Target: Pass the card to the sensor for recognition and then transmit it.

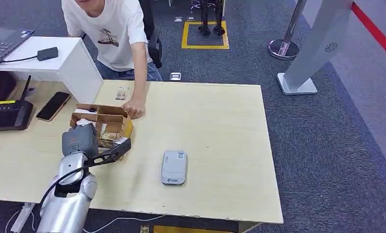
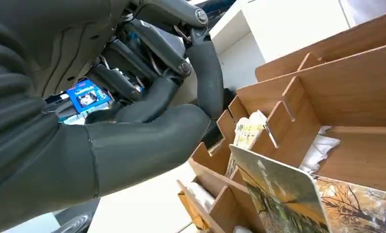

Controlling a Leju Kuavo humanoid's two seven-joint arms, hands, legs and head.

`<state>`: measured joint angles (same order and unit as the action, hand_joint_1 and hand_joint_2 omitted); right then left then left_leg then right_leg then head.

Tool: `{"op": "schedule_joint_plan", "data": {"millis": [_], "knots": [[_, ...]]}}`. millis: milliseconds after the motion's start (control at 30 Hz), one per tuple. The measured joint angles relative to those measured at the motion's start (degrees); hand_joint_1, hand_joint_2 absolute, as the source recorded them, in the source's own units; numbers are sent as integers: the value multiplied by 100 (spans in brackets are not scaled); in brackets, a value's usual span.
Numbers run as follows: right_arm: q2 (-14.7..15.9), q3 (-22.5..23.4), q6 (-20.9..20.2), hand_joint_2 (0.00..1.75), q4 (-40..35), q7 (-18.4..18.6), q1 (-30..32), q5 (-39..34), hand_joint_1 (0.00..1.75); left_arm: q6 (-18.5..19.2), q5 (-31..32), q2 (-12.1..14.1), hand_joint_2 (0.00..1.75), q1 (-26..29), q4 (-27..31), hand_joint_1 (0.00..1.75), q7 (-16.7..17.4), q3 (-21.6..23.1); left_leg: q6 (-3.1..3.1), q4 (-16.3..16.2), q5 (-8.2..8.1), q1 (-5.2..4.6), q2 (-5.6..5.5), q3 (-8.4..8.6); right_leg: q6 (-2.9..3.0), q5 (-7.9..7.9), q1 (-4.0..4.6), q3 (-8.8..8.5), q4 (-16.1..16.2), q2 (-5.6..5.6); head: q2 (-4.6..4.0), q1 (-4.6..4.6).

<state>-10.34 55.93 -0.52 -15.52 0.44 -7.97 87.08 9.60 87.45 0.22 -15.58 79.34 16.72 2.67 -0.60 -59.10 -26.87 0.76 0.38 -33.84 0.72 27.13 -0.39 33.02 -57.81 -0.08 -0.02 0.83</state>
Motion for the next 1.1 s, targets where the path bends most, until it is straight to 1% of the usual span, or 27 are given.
{"op": "schedule_joint_plan", "data": {"millis": [1100], "knots": [[0,0,0,175,0,-4,-9,2,0,28,0,0,175,-55,-48,0,9,0,0,0,0,0,0,0,0,0,0,0,0,0,0,0]]}}
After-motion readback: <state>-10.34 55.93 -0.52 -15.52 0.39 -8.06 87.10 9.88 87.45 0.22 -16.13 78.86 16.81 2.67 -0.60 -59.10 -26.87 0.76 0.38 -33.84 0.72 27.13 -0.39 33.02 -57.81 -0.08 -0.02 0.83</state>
